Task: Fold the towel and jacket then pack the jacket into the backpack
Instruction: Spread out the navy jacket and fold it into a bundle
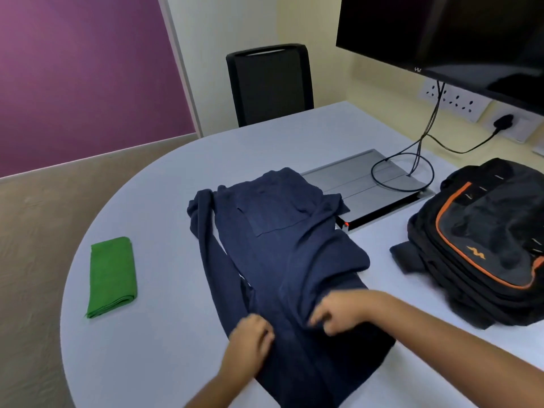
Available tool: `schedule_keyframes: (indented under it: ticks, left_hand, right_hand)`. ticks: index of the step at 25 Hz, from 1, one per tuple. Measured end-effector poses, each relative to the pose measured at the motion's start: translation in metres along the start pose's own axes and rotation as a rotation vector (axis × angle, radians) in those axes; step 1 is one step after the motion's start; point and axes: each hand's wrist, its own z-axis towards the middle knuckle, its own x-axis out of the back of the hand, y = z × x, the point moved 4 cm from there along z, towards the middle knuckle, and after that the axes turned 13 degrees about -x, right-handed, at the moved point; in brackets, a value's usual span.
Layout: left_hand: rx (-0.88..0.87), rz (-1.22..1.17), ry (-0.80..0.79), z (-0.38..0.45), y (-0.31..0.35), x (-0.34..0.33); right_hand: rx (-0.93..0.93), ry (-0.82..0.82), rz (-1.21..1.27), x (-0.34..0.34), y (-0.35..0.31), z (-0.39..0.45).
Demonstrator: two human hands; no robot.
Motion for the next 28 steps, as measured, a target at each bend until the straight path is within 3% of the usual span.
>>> schedule_keyframes:
  ticks: [1,2,3,4,7,8,10,11,13,15,16,19,20,25,28]
  left_hand:
    - [0.176,-0.052,0.09,0.001,-0.024,0.011]
    - [0.338,-0.084,0.145,0.0,-0.045,0.021]
    - [0.433,-0.093,0.2,0.0,-0.062,0.032]
    - [0.506,-0.098,0.218,0.001,-0.074,0.036]
    - [0.645,-0.249,0.234,0.003,-0.091,0.024]
    - [0.721,-0.34,0.252,0.005,-0.092,0.019]
    - [0.84,-0.4,0.292,0.009,-0.094,0.01]
    - [0.867,-0.376,0.297,0.01,-0.097,0.004]
    - [0.844,-0.326,0.279,0.01,-0.099,-0.003]
    - [0.806,-0.293,0.223,0.011,-0.095,-0.006]
    - [0.794,-0.275,0.203,0.011,-0.093,-0.006]
    - [0.745,-0.246,0.182,0.008,-0.091,-0.007]
    - [0.732,-0.248,0.176,0.006,-0.09,-0.008]
    - [0.678,-0.233,0.071,-0.001,-0.076,-0.017]
    - [0.666,-0.276,0.011,-0.002,-0.056,-0.025]
  right_hand:
    - [-0.083,-0.203,-0.047,-0.021,0.003,0.008]
    - [-0.171,-0.282,0.012,-0.031,0.006,0.011]
    - [-0.232,-0.236,0.168,-0.03,0.011,0.015]
    - [-0.273,-0.064,0.37,-0.022,0.018,0.021]
    - [-0.429,0.649,0.917,0.006,0.044,0.035]
    - [-0.493,0.755,1.12,0.008,0.049,0.039]
    - [-0.656,0.613,1.449,-0.001,0.05,0.055]
    - [-0.738,0.558,1.464,-0.007,0.047,0.06]
    - [-0.858,0.718,1.054,-0.003,0.04,0.061]
    - [-0.794,0.919,0.602,0.013,0.027,0.067]
    - [-0.768,0.884,0.556,0.018,0.027,0.077]
    - [-0.784,0.61,0.778,0.021,0.036,0.105]
    - [-0.806,0.579,0.722,0.017,0.037,0.111]
    - [-0.687,0.673,0.381,-0.003,0.045,0.109]
    - [-0.599,0.643,0.219,-0.009,0.06,0.093]
